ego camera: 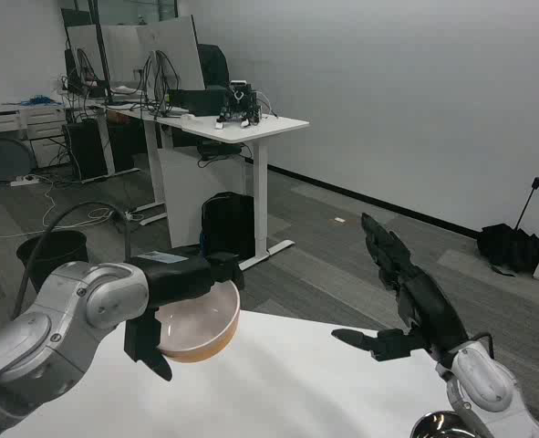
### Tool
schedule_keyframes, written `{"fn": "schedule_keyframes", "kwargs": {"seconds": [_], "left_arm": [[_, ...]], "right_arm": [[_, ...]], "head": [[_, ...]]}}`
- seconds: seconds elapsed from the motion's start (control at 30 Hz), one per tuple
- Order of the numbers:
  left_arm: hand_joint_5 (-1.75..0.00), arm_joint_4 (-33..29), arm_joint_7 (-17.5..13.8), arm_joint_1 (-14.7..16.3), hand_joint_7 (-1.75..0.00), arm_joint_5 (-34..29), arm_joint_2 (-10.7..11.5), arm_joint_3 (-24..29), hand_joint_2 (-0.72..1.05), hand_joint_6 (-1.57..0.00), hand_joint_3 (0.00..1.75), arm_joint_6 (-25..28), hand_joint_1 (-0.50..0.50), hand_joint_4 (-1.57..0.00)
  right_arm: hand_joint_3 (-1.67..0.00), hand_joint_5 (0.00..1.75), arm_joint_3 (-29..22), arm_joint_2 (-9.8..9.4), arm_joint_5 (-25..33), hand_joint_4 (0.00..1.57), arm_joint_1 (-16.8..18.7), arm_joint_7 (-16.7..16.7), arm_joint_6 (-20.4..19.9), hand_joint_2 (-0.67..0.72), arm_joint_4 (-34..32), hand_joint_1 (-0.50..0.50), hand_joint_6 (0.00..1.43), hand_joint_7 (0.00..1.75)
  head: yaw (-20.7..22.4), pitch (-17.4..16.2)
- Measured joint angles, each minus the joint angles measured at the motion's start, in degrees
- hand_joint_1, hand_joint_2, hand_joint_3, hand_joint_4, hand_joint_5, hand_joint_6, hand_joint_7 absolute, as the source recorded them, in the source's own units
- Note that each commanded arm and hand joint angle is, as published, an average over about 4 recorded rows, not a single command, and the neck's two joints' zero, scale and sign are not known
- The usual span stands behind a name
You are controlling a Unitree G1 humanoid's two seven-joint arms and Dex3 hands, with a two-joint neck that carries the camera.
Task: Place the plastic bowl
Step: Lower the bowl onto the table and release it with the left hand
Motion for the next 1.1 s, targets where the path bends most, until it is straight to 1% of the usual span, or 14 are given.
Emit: {"fn": "schedule_keyframes", "kwargs": {"seconds": [0.17, 0.57, 0.87, 1.1], "left_arm": [[-1.75, -0.14, 0.0, 0.0, -1.4, -0.11, 0.01, 0.2, 0.69, -0.1, 1.22, 0.0, -0.5, -1.38], [-1.75, -0.14, 0.0, 0.01, -1.4, -0.12, 0.01, 0.33, 0.69, -0.1, 1.22, 0.0, -0.5, -1.38], [-1.75, 0.08, 0.0, 0.93, -1.4, -0.13, 0.02, 1.4, 0.69, -0.1, 1.22, 0.0, -0.5, -1.38], [-1.75, 0.1, 0.0, 1.01, -1.4, -0.12, 0.02, 1.48, 0.69, -0.1, 1.22, 0.0, -0.5, -1.38]], "right_arm": [[0.0, 0.0, 0.5, 0.0, 0.06, 0.0, -0.18, 0.03, -0.4, 0.47, 0.95, -0.46, 0.0, 0.0], [0.0, 0.0, 0.51, 0.0, 0.15, 0.0, -0.2, 0.03, -0.4, 0.47, 1.05, -0.46, 0.0, 0.0], [0.0, 0.0, 0.83, -0.01, 0.45, 0.0, -0.21, 0.04, -0.49, 0.47, 1.15, -0.46, 0.0, 0.0], [0.0, 0.0, 1.04, -0.01, 0.46, 0.0, -0.21, 0.04, -0.51, 0.47, 1.16, -0.46, 0.0, 0.0]], "head": [[0.25, -0.13], [-0.07, -0.73], [0.2, -0.75], [0.21, -0.79]]}}
